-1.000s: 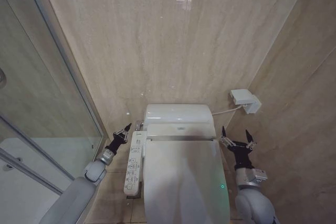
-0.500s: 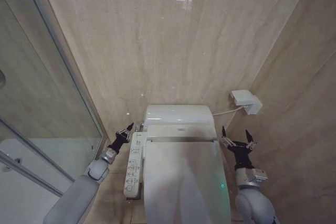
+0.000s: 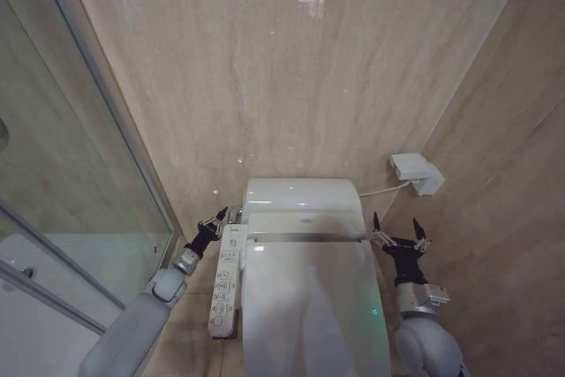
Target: Open the toilet lid, clean the toilet bowl with a toilet brush, close the toilet lid, and flush.
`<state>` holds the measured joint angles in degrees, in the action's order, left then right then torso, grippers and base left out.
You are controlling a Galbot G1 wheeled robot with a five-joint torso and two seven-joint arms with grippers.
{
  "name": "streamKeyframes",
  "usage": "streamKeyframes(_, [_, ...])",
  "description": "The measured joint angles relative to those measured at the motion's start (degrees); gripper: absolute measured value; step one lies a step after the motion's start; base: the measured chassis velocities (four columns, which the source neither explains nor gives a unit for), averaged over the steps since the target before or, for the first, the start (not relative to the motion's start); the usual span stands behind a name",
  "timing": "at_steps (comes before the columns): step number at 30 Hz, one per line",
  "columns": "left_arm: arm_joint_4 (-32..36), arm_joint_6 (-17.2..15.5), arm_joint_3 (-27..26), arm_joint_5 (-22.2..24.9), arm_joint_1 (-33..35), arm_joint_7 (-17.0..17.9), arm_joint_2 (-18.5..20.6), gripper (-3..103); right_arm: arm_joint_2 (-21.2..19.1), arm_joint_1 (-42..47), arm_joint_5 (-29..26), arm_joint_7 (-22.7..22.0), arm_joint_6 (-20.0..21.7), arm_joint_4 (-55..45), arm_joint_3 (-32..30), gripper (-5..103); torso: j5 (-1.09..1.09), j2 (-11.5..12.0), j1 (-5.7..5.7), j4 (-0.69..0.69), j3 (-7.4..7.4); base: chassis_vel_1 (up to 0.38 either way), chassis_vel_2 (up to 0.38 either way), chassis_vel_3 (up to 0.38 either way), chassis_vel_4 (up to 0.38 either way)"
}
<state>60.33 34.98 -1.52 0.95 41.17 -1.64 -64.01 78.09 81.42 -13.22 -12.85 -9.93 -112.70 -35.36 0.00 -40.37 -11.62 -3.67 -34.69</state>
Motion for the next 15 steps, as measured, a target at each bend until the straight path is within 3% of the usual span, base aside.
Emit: streamKeyframes(15, [0.0, 0.3, 0.6, -0.3, 0.1, -0.1, -0.3, 0, 0.0, 0.0, 0.0, 0.0, 0.0, 0.0, 0.0, 100, 0.0, 0.0, 0.0, 0.03, 0.0, -0.003, 0.003, 0.004, -0.003])
